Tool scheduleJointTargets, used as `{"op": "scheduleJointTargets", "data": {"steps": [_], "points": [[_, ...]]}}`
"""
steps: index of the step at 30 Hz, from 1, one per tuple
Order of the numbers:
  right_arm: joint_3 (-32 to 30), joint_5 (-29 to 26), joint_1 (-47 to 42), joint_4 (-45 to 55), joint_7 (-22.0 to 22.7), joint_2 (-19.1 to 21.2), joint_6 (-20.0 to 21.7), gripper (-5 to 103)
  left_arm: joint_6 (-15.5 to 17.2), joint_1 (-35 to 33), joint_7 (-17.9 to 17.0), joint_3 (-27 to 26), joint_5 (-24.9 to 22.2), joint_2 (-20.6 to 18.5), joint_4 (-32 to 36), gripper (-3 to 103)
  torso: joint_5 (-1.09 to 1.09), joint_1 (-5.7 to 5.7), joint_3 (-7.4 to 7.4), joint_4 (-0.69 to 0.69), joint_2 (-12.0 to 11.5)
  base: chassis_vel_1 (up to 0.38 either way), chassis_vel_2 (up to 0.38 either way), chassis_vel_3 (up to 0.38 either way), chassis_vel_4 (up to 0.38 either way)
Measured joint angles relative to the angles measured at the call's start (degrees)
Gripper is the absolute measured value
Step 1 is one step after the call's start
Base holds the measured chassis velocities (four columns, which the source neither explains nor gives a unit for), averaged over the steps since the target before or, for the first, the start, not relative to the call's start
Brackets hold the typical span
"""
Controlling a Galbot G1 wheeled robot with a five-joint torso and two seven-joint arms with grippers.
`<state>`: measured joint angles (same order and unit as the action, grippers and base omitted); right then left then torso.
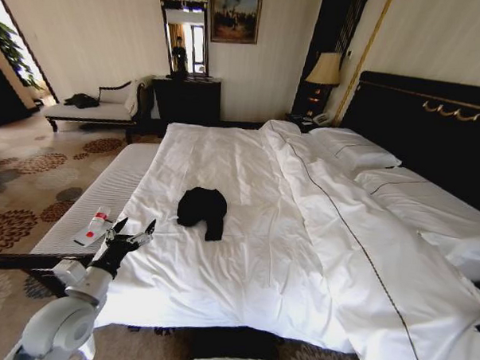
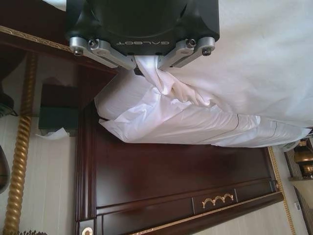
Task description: Fold the clothes on the bed.
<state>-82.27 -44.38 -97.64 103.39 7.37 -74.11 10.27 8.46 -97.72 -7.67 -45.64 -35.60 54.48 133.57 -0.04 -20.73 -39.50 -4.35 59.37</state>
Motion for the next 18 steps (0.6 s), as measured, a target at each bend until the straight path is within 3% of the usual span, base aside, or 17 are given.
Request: {"op": "scheduleJointTargets", "data": {"steps": [2,6,13,18], "points": [[1.41,0.02,1.55,-2.28,0.01,0.96,-0.29,1,0.35,-0.37,-1.21,-0.13,4.17,-1.06,1.06,100,-0.01,0.0,0.0,-0.07,0.0,0.0,0.0,0.0,0.0],[2.93,0.23,3.48,-6.54,0.04,2.2,-0.97,1,0.89,-0.78,-2.09,-0.24,4.28,-1.61,1.79,100,0.01,0.02,0.0,-0.04,0.01,0.0,0.0,0.0,0.0],[4.96,0.97,5.14,-12.67,-1.37,2.98,-5.23,1,1.2,0.02,-1.74,-0.54,-1.46,2.71,-0.5,100,0.01,0.01,0.0,0.01,0.01,0.0,0.0,0.0,0.0],[5.01,2.35,5.53,-14.58,-1.58,2.72,-6.2,1,1.13,1.53,-1.5,-0.21,-2.58,3.32,-2.79,100,0.01,0.01,0.0,0.08,0.01,0.0,0.0,0.0,0.0]]}}
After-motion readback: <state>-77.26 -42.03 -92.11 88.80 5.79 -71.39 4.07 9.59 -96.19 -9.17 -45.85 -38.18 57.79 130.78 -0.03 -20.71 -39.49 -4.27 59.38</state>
